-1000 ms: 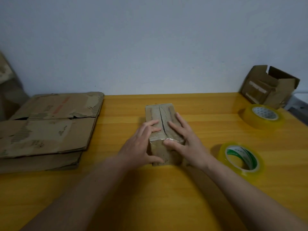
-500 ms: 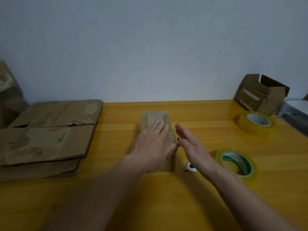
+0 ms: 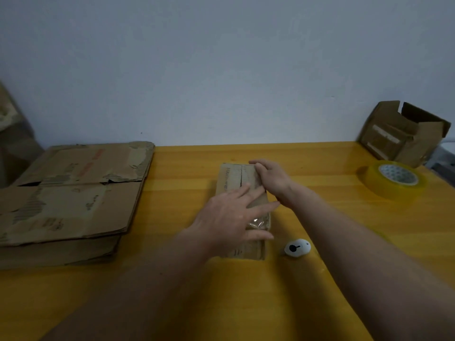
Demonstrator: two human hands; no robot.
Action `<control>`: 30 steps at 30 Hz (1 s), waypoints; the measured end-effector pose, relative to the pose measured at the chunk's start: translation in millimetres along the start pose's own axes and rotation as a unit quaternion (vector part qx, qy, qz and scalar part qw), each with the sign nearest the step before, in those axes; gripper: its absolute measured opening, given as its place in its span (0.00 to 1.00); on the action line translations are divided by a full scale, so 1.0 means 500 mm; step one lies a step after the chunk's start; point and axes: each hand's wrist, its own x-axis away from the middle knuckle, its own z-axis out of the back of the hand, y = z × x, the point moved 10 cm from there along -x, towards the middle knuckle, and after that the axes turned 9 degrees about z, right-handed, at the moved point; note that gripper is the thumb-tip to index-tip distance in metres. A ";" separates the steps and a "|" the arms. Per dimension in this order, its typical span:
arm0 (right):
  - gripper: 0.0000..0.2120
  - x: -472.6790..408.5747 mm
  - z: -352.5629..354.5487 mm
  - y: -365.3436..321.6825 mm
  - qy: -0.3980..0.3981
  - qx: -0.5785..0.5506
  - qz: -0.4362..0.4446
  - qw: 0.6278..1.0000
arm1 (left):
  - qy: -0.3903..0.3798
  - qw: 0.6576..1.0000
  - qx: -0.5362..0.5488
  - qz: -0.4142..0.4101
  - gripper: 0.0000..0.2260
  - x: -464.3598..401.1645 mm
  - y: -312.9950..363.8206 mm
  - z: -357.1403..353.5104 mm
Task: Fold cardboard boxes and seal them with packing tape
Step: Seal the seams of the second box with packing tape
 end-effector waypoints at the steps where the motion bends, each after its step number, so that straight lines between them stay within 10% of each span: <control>1: 0.15 0.001 0.004 -0.001 0.003 0.009 0.003 1.000 | 0.029 1.000 0.002 -0.011 0.29 0.003 0.002 0.008; 9: 0.27 0.004 0.035 -0.004 -0.013 0.285 -0.006 0.959 | 0.136 0.989 0.005 -0.061 0.29 0.067 0.002 0.027; 16: 0.23 0.021 0.027 0.005 -0.042 0.242 -0.003 0.969 | 0.147 0.941 0.239 0.190 0.43 0.123 -0.082 0.001; 25: 0.18 0.101 0.007 0.020 -0.110 -0.058 -0.022 0.992 | 0.083 0.558 0.742 0.362 0.42 0.148 -0.118 -0.097; 27: 0.22 0.117 0.015 0.021 -0.104 -0.072 -0.036 0.991 | 0.009 0.563 0.744 0.360 0.45 0.152 -0.122 -0.105; 30: 0.15 0.138 0.022 -0.013 -0.105 -0.122 -0.008 0.987 | -0.008 0.671 0.654 0.349 0.42 0.143 -0.152 -0.056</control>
